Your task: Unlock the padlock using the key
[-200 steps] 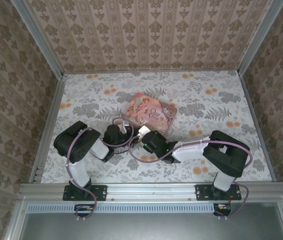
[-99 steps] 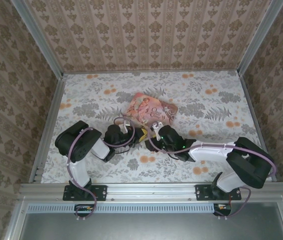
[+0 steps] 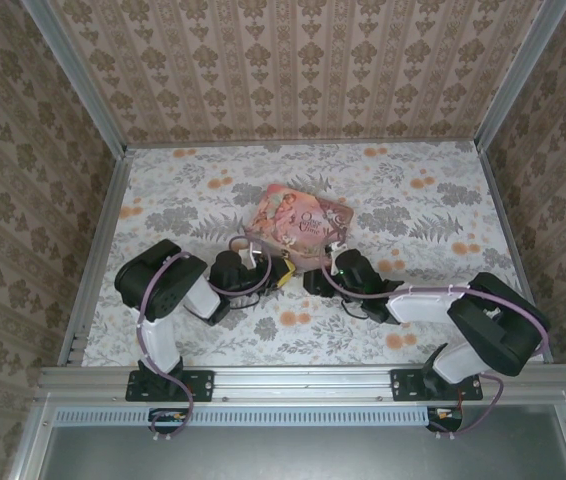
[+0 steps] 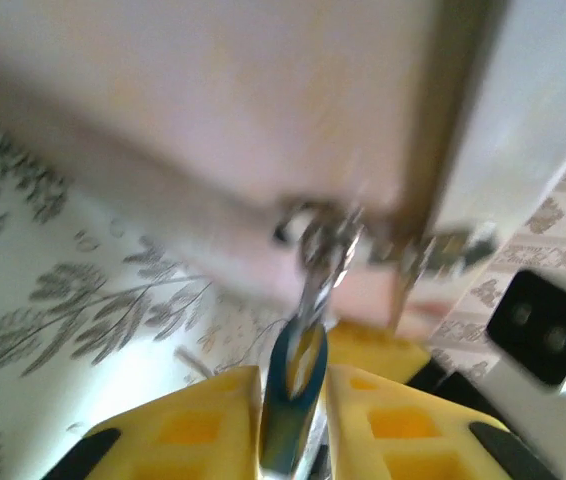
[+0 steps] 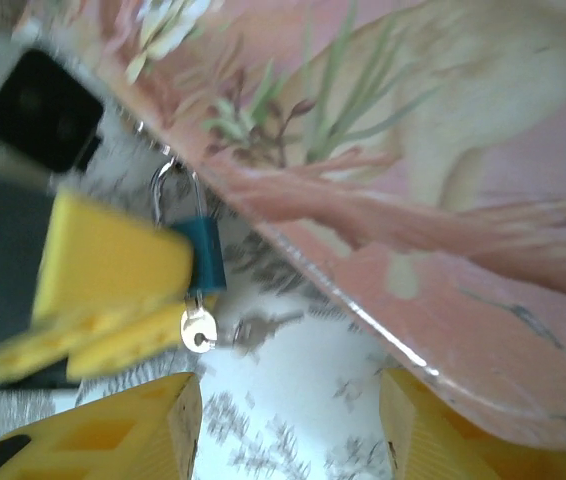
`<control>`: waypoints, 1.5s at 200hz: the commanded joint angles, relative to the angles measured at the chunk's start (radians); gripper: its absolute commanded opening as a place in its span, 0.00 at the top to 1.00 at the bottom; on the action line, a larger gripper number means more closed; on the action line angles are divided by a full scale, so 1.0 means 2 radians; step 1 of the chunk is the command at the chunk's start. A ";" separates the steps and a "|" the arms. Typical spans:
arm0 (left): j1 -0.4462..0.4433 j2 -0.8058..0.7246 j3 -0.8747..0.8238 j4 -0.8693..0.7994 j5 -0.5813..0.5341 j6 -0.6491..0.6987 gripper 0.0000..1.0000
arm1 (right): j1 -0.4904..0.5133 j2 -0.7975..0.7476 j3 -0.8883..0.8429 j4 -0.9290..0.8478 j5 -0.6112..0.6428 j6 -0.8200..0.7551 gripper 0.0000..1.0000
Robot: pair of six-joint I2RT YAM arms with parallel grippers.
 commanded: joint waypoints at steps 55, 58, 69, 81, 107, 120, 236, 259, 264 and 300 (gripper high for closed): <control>-0.002 -0.056 -0.039 -0.027 0.012 0.021 0.51 | -0.074 0.072 0.072 0.075 -0.071 0.064 0.48; -0.002 -0.061 -0.040 -0.031 0.013 0.023 0.51 | -0.079 0.078 0.076 0.078 -0.073 0.067 0.48; -0.002 -0.083 -0.040 -0.052 0.012 0.029 0.48 | -0.095 0.097 0.084 0.100 -0.088 0.085 0.48; -0.001 -0.115 -0.037 -0.092 0.010 0.042 0.46 | -0.111 0.113 0.089 0.126 -0.104 0.104 0.48; 0.009 -0.211 -0.009 -0.247 0.004 0.096 0.38 | -0.121 0.106 0.078 0.144 -0.124 0.118 0.48; 0.018 -0.268 0.020 -0.358 -0.005 0.138 0.34 | -0.121 0.092 0.059 0.155 -0.124 0.126 0.47; 0.204 -0.254 0.358 -0.821 0.000 0.404 0.18 | -0.073 0.134 0.025 0.233 -0.107 0.108 0.45; 0.223 -0.223 0.387 -0.834 0.001 0.410 0.16 | -0.064 0.174 0.046 0.244 -0.101 0.101 0.46; 0.224 -0.220 0.391 -0.840 -0.005 0.412 0.15 | -0.062 0.182 0.051 0.248 -0.099 0.100 0.46; 0.224 -0.195 0.415 -0.866 -0.019 0.426 0.15 | -0.051 0.211 0.074 0.245 -0.088 0.084 0.49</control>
